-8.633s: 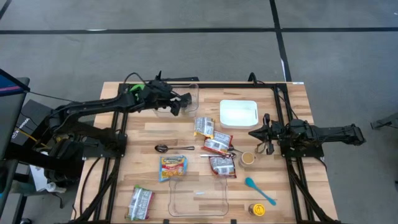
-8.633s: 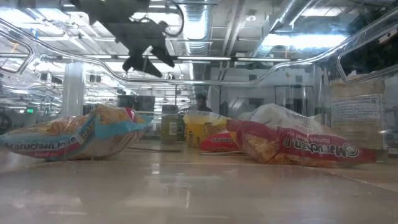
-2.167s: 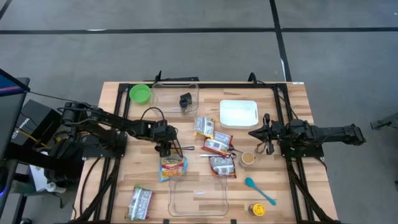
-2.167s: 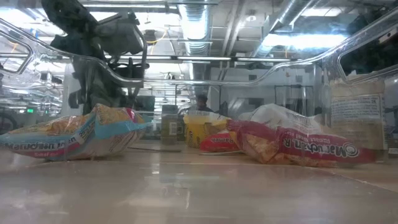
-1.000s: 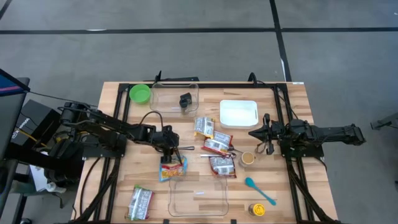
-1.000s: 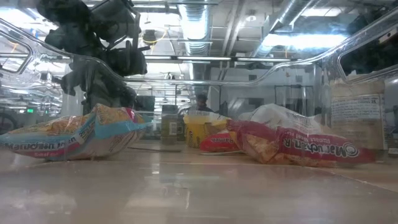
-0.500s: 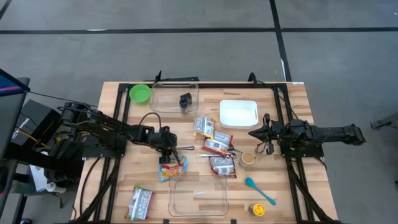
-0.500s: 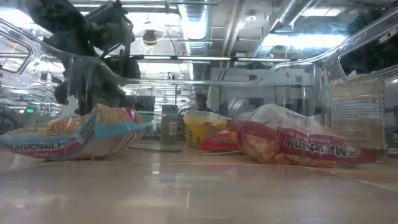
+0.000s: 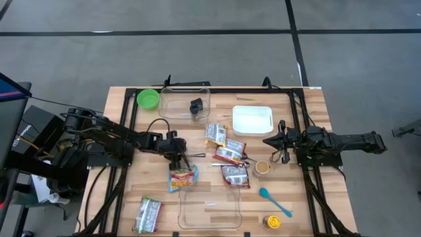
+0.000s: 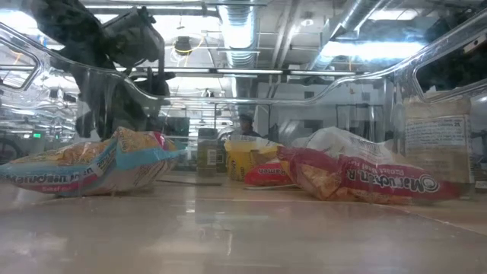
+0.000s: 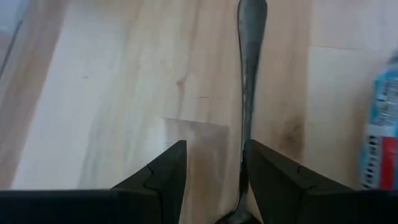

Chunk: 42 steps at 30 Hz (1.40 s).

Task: Pick & Place Food Item
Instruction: Put the left black spoon into the white bin

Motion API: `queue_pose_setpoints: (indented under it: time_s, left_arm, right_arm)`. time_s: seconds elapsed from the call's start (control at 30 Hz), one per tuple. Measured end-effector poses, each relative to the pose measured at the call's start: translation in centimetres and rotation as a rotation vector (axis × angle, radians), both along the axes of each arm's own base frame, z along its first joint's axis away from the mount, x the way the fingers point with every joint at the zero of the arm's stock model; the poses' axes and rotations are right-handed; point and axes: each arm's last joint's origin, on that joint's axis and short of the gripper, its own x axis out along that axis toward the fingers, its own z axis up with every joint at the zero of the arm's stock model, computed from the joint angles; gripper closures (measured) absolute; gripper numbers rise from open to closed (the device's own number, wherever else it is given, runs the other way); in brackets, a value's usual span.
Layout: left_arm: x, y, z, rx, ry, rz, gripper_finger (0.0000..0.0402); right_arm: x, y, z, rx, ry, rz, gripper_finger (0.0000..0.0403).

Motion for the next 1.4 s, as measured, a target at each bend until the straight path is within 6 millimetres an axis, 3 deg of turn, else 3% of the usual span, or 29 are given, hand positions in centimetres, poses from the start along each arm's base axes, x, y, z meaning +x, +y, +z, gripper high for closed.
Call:
queue_pose_setpoints:
  time_s: [0.73,1.1,1.4]
  left_arm:
    - [-0.1,4.1,0.1,0.018,-0.014,0.182,0.0247]
    - [0.8,2.9,2.3,-0.055,-0.122,0.185,0.0247]
    - [2.8,1.7,5.0,-0.085,-0.056,0.141,0.0247]
  right_arm:
    - [0.0,0.0,0.0,0.000,0.000,0.000,0.0403]
    - [0.0,0.0,0.0,0.000,0.000,0.000,0.0403]
    - [0.0,0.0,0.0,0.000,0.000,0.000,0.0403]
